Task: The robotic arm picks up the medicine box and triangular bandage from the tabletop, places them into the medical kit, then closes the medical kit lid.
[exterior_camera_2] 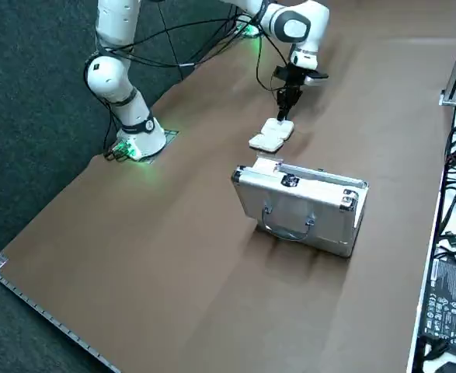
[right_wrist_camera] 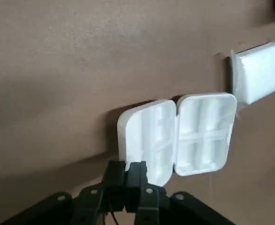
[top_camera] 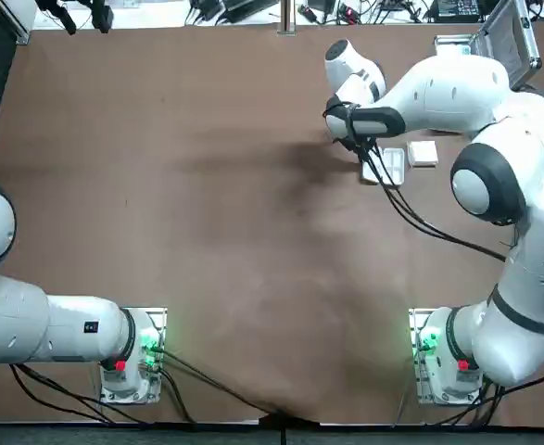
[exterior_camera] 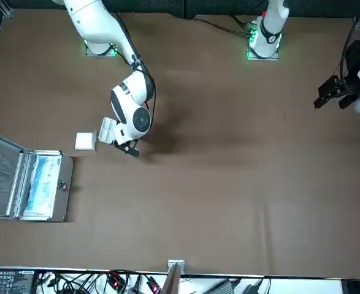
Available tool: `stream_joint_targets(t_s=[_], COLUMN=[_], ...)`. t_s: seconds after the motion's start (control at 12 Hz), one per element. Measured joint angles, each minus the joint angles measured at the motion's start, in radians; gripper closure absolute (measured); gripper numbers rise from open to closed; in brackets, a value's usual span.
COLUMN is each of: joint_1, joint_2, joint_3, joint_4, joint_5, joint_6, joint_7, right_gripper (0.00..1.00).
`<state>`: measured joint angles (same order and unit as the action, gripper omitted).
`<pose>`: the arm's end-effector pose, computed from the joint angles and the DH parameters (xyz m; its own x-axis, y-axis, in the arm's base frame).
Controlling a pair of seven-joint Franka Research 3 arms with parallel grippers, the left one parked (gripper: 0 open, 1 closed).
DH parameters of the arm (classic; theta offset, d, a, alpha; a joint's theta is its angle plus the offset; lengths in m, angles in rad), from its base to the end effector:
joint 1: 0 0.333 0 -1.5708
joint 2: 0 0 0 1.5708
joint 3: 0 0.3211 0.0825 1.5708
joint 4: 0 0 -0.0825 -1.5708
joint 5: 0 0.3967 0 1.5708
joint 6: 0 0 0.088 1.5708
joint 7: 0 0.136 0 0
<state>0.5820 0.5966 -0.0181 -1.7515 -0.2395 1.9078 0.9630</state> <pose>0.5305 0.3080 0.1746 0.9526 -0.2870 -0.1007 -0.2116 -0.8633 0.4582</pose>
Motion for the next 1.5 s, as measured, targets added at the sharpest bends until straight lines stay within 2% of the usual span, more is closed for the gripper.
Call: stream_joint_targets(t_s=[0.42,0.67,0.75,0.92,1.5], joint_1=[-0.002,-0.02,-0.044,-0.079,-0.25], joint_2=[-0.058,-0.116,-0.137,-0.143,-0.138], joint_3=[-0.001,-0.006,-0.009,-0.014,-0.028], joint_4=[0.054,0.139,0.202,0.249,0.3], joint_5=[0.0,0.0,0.0,-0.006,-0.207], joint_6=[-0.065,-0.181,-0.271,-0.321,-0.327], joint_7=[0.001,-0.031,-0.106,-0.178,-0.481], right_gripper=[0.99,0.99,0.99,0.99,0.99])
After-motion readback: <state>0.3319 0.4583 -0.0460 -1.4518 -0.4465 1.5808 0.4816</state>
